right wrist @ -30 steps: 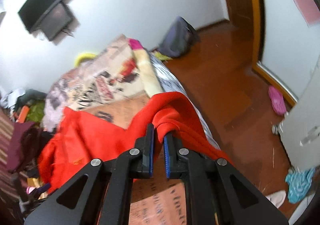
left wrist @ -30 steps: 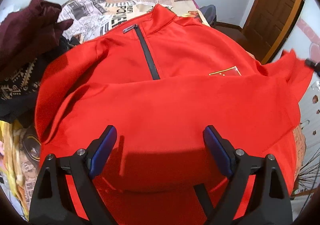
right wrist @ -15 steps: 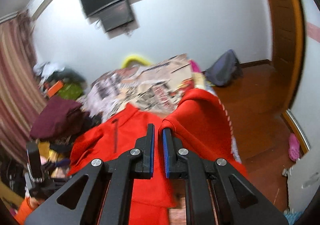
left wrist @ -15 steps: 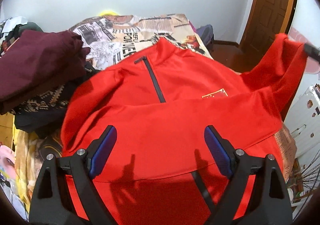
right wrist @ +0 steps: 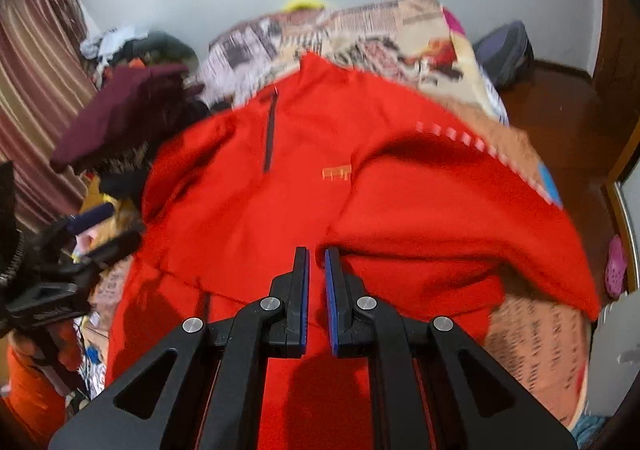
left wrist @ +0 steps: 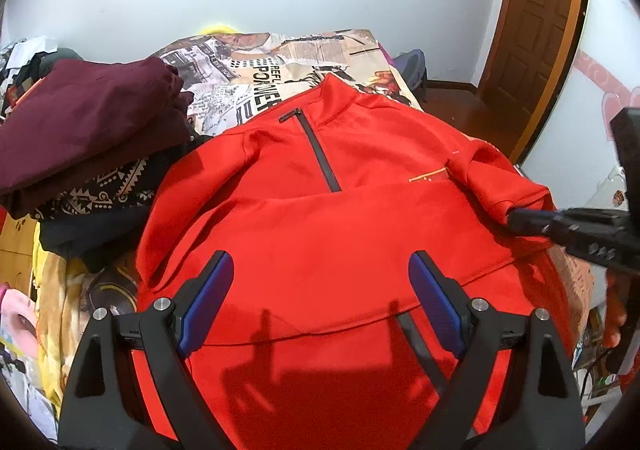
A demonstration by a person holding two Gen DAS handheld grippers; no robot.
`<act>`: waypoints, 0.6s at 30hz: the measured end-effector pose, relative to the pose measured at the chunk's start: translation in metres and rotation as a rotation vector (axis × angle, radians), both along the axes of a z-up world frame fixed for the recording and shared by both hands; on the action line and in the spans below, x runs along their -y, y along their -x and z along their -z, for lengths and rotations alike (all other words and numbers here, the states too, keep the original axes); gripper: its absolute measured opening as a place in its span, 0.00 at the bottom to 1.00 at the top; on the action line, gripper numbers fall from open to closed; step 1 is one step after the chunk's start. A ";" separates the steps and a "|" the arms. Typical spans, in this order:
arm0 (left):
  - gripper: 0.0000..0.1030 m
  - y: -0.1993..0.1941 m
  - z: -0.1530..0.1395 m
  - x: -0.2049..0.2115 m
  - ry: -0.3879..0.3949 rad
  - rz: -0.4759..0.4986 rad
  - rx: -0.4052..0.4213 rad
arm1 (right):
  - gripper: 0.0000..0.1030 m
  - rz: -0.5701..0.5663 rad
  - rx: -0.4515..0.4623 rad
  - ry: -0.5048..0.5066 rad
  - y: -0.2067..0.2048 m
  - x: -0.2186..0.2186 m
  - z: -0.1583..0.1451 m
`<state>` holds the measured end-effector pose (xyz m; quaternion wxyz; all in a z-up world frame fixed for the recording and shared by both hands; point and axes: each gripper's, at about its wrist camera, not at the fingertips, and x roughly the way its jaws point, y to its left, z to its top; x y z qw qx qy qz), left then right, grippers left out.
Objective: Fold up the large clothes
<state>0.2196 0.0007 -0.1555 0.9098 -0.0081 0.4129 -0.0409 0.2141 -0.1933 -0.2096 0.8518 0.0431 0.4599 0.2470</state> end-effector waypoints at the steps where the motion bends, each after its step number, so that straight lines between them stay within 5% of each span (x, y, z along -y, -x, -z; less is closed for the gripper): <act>1: 0.87 0.001 0.001 0.000 -0.002 0.001 -0.002 | 0.07 0.002 -0.005 0.009 0.003 0.001 0.001; 11: 0.87 0.002 0.005 0.002 -0.016 -0.002 -0.001 | 0.08 0.086 0.070 -0.027 0.016 0.032 -0.035; 15: 0.87 -0.001 0.004 0.004 -0.009 -0.004 0.001 | 0.34 0.225 0.092 -0.053 0.015 0.061 -0.046; 18: 0.87 -0.002 0.003 0.006 -0.014 -0.001 0.002 | 0.39 0.348 0.084 -0.083 0.013 0.090 -0.042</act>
